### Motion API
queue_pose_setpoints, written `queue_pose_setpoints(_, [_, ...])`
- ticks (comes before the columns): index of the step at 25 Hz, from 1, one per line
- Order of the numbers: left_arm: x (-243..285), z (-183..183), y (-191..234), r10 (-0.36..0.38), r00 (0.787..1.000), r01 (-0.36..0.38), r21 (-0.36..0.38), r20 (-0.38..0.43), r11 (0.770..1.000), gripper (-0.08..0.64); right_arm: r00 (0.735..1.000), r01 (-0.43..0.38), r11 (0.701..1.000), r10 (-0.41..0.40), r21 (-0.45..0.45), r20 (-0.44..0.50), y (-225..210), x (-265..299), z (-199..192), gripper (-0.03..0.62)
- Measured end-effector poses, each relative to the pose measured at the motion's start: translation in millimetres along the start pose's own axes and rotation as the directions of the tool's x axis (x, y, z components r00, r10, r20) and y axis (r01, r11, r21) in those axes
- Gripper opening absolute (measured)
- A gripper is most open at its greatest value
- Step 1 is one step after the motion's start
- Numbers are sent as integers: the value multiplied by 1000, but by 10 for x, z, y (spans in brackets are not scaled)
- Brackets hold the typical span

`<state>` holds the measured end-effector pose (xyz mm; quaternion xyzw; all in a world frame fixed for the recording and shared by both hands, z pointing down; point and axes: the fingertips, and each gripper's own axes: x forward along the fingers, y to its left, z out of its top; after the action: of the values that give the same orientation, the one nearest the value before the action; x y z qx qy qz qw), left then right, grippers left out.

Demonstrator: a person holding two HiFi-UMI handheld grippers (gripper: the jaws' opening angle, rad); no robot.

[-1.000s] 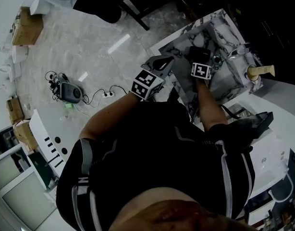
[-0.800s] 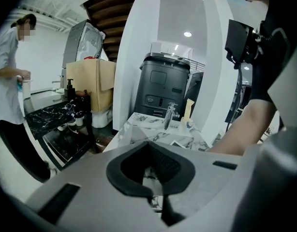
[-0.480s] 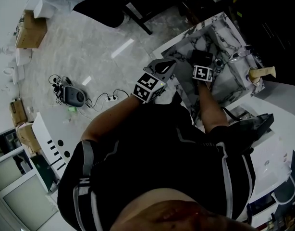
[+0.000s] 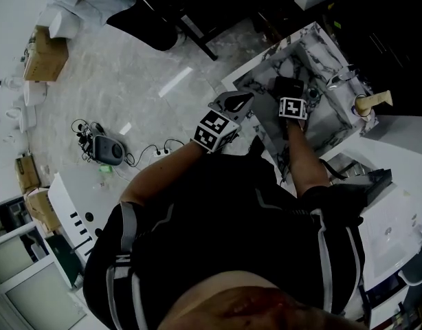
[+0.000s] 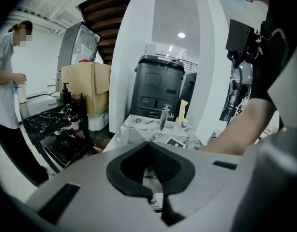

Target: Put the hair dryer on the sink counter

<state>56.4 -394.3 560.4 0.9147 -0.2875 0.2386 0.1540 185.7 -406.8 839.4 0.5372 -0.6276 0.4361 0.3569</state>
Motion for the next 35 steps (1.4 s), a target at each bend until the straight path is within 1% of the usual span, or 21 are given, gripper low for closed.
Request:
queue_pose_setpoints(2, [-12, -19, -37, -18, 1000, 18, -2, 15, 1000, 2, 1000, -21, 1000, 20, 6, 20, 55, -45, 40, 265])
queue_pose_setpoints(3, [-20, -30, -63, -28, 999, 28, 1, 22, 1000, 2, 999, -18, 1000, 18, 3, 26, 60, -82, 51, 265])
queue_pose_setpoints(7, [-85, -37, -146, -53, 998, 52, 23, 36, 998, 2, 999, 1, 1000, 0, -20, 47, 84, -263, 77, 265])
queue_pose_setpoints(10, [-151, -45, -175, -87, 995, 85, 49, 50, 995, 2, 995, 28, 1000, -28, -2, 98, 135, -490, 150, 265])
queue_pose_setpoints(14, [-298, 19, -194, -139, 988, 130, 117, 72, 985, 2, 982, 69, 997, -73, 29, 172, 222, -814, 236, 265])
queue_pose_setpoints(18, [-437, 83, -184, -179, 978, 161, 160, 107, 974, 2, 959, 111, 992, -121, 54, 258, 320, -1170, 358, 265])
queue_pose_setpoints(20, [-512, 112, -172, -196, 973, 174, 170, 123, 970, 2, 944, 125, 990, -137, 59, 301, 385, -1355, 415, 265])
queue_pose_setpoints(23, [-643, 191, -137, -224, 963, 194, 194, 147, 962, 2, 913, 148, 986, -164, 73, 372, 484, -1647, 521, 265])
queue_pose_setpoints(28, [-869, 301, -69, -272, 945, 230, 226, 180, 947, 2, 863, 158, 982, -187, 101, 469, 727, -2119, 670, 262])
queue_pose_setpoints(29, [-900, 317, -53, -279, 942, 233, 234, 185, 944, 2, 850, 161, 981, -193, 107, 490, 772, -2214, 701, 254])
queue_pose_setpoints(32, [-974, 376, -17, -301, 932, 249, 246, 203, 937, 2, 806, 173, 976, -217, 132, 550, 879, -2492, 758, 189])
queue_pose_setpoints(35, [-1101, 433, 28, -322, 920, 263, 258, 225, 930, 2, 765, 173, 974, -225, 144, 604, 1062, -2732, 780, 161])
